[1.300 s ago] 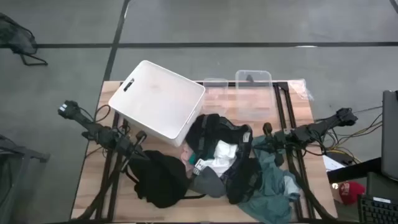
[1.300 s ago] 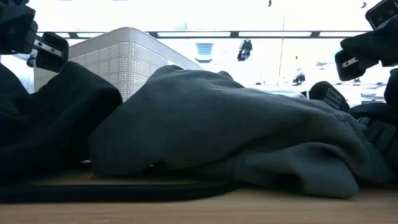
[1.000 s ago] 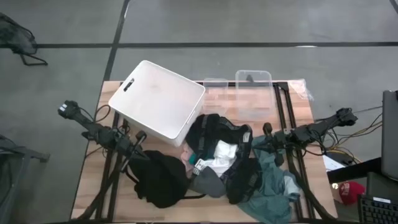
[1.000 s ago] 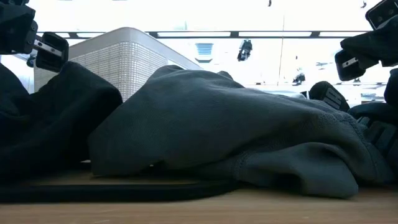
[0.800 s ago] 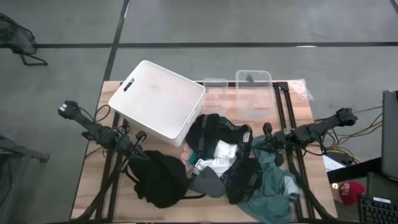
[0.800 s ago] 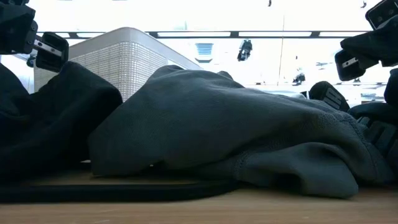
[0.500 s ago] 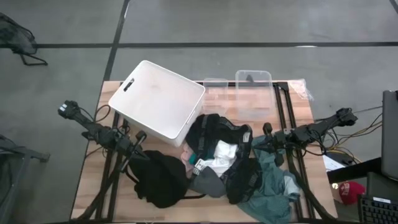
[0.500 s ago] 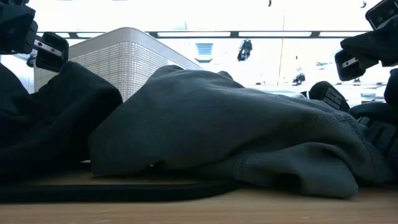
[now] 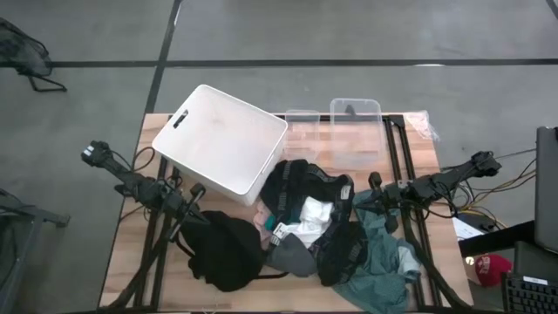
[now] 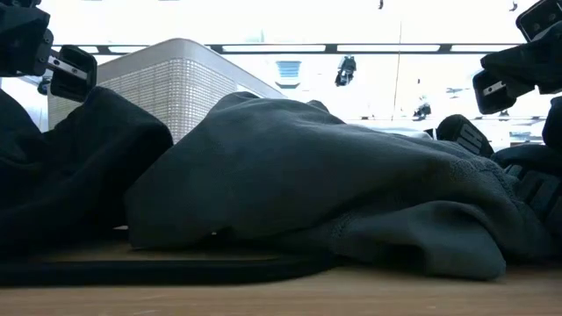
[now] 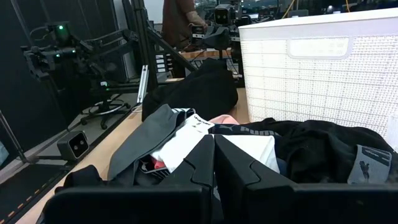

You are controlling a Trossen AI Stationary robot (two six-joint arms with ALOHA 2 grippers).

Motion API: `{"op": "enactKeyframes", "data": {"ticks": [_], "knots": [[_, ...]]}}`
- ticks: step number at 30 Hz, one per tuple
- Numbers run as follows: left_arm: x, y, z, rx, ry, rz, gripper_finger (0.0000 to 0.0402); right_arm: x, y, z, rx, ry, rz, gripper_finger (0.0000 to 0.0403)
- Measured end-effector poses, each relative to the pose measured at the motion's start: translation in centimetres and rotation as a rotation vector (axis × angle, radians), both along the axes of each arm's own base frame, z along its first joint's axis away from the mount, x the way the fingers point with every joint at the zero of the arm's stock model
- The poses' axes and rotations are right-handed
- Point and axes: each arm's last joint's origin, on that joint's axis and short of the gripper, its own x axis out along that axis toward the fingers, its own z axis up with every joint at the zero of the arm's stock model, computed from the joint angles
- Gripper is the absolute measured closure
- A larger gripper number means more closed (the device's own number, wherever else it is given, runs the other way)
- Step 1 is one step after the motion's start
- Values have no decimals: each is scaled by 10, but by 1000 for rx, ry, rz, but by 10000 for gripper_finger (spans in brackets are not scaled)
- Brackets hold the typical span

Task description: Pick & Place Cloths

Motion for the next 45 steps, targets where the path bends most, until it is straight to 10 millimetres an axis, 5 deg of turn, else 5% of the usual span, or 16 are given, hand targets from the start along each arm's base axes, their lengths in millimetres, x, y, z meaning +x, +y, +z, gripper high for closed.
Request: {"op": "enactKeyframes", "data": {"ticks": [11,29,45], "knots": [[0,0,0,0,0,0,387,0,0,0,3,0,0,394],[0,0,0,0,1,0,387,-4,-12,32,560,-288,-284,394],[0,0,0,0,0,0,387,16,-2,9,913,-32,-299,394]]}}
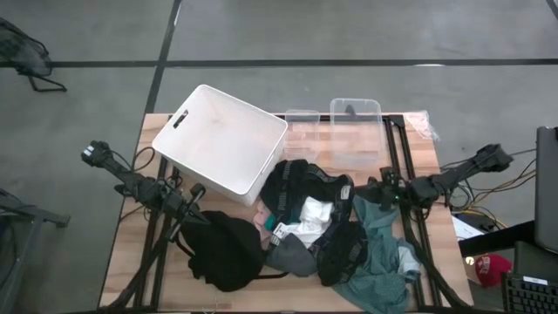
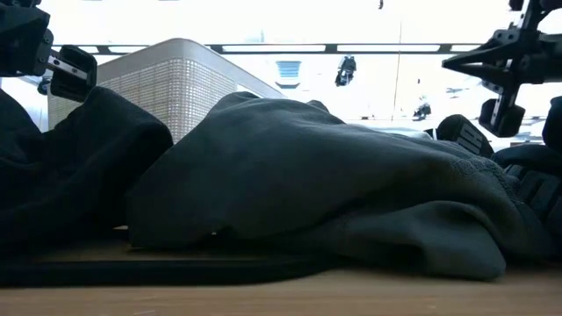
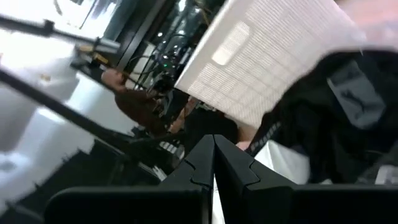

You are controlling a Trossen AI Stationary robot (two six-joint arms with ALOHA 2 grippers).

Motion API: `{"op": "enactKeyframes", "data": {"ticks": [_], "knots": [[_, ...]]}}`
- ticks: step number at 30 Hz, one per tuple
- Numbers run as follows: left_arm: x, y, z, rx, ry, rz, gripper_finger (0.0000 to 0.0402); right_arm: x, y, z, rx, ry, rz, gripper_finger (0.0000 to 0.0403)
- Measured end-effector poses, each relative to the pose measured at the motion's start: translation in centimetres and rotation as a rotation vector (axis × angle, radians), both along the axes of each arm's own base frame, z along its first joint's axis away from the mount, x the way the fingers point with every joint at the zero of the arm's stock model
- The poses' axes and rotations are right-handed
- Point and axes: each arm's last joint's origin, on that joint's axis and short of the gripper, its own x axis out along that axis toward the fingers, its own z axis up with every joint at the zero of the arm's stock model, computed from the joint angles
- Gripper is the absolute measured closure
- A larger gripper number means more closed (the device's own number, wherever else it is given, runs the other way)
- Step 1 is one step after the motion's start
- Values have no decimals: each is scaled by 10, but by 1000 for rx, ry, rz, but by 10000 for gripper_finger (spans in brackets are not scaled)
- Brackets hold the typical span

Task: Pick & Place Cloths
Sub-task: Put the black shirt into the white bin

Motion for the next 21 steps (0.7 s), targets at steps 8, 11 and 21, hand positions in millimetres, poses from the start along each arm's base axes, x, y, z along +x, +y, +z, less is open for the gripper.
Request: {"op": "enactKeyframes", "data": {"ticks": [8,11,21], "knots": [[0,0,0,0,0,0,387,5,1,-6,55,54,-43,394],[0,0,0,13,-6,0,387,6,1,-8,40,70,-78,394],[-6,9,40,-293,-337,164,387,7,0,-9,33,84,-104,394]]}}
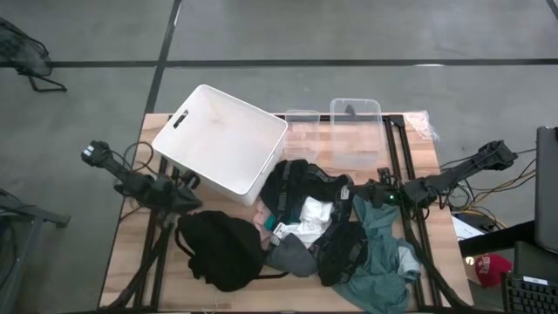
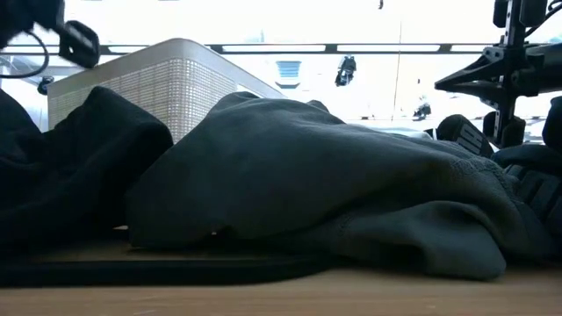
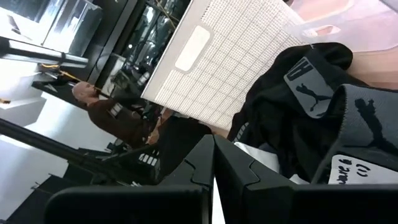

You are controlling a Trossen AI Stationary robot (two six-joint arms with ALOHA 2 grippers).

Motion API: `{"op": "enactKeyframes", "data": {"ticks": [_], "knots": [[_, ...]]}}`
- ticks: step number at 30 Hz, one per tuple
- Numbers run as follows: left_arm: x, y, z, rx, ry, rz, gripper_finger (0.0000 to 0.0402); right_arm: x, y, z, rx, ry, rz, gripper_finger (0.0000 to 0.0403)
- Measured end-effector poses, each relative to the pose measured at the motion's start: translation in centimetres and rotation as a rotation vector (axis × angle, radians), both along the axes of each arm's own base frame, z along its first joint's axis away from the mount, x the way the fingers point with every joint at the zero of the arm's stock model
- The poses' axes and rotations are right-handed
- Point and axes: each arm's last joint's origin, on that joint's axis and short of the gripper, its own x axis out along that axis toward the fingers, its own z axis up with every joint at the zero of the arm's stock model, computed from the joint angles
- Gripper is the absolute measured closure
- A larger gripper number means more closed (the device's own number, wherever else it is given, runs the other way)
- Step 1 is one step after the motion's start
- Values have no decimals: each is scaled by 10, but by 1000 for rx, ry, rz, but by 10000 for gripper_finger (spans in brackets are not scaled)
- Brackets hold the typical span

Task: Pick & Place Cloths
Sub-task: Put the black shirt into the white bin

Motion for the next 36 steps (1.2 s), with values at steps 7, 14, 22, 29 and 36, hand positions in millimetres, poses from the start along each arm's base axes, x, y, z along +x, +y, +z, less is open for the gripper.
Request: {"op": "enactKeyframes", "data": {"ticks": [7,14,22,29,36], "knots": [[-23,17,36,-457,-359,-77,387,0,0,-2,-7,23,-3,394],[-23,15,82,-519,-344,-181,387,0,-1,-3,-11,27,-18,394],[6,-5,138,-519,40,-250,375,-1,-1,-7,-28,67,-18,394],[21,-12,169,-356,653,-32,296,-1,-1,-7,-31,74,-18,394],[41,-29,160,-127,1109,46,182,-1,-1,-7,-26,72,-18,394]]}}
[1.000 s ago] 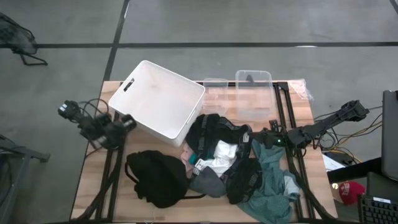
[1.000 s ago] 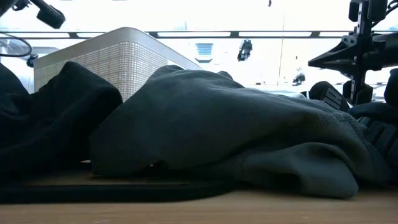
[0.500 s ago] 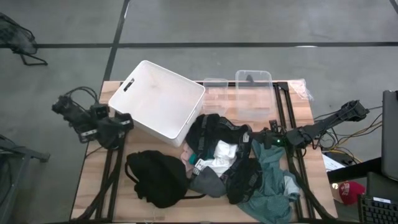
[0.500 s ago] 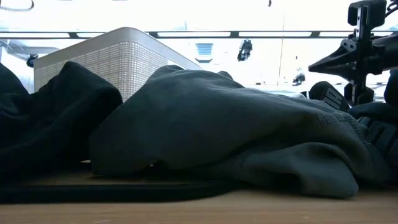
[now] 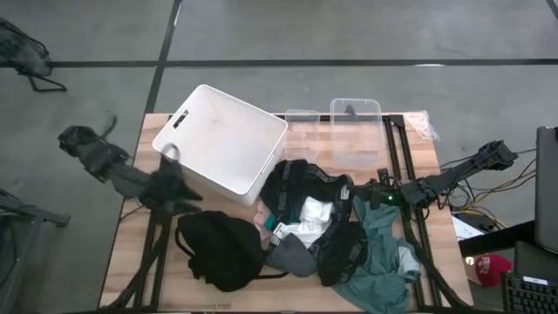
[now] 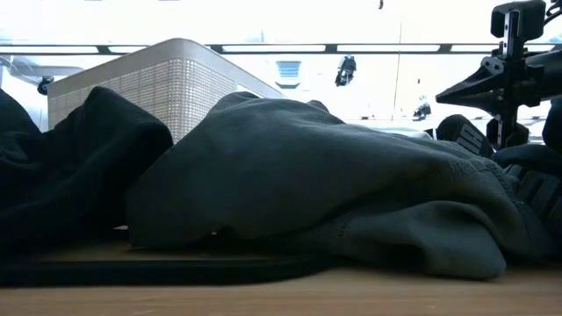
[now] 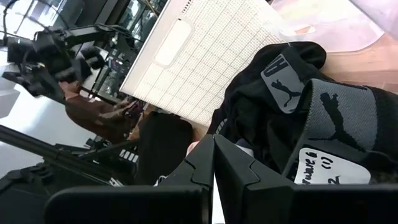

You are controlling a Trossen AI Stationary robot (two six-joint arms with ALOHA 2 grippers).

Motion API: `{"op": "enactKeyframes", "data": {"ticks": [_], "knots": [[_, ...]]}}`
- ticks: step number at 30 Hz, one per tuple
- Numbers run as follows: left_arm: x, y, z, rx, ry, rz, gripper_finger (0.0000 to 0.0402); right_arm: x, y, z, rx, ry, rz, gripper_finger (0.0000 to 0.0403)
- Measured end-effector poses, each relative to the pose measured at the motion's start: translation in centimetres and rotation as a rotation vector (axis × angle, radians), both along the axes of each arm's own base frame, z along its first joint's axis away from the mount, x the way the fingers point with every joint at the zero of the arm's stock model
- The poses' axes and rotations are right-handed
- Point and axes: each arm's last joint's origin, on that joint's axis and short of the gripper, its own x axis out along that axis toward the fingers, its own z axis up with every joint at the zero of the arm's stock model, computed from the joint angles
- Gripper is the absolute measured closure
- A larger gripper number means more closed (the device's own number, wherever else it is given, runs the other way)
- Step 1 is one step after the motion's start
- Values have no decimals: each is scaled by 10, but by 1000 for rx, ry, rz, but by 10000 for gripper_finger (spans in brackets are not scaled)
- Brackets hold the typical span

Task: Pick & Place Cloths
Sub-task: Put the black shirt into the white bin

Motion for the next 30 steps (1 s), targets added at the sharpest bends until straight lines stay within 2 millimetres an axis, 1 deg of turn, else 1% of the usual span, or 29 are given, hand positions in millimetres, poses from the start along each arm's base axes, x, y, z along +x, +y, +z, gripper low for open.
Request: {"op": "enactKeyframes", "data": {"ticks": [4,6,8,11,14,16,19,22,27,30], "knots": [[19,-16,-23,33,143,-88,132,0,0,0,-5,1,1,394],[28,-23,-36,55,206,-107,118,0,0,0,-11,4,1,394],[36,-30,-55,92,283,-122,110,0,0,-1,-13,12,1,394],[42,-37,-72,110,355,-146,106,0,0,-3,-13,28,0,394],[46,-42,-96,152,454,-147,106,0,0,-3,-17,32,0,394],[51,-45,-112,165,487,-147,106,0,0,-3,-18,35,1,394],[54,-49,-127,145,515,-165,106,0,0,-4,-20,39,1,394],[54,-51,-147,157,585,-163,106,0,0,-4,-23,42,1,394],[54,-50,-181,179,609,-140,106,0,0,-7,-27,68,-1,394],[54,-50,-197,155,598,-120,107,-1,0,-8,-11,71,-5,394]]}}
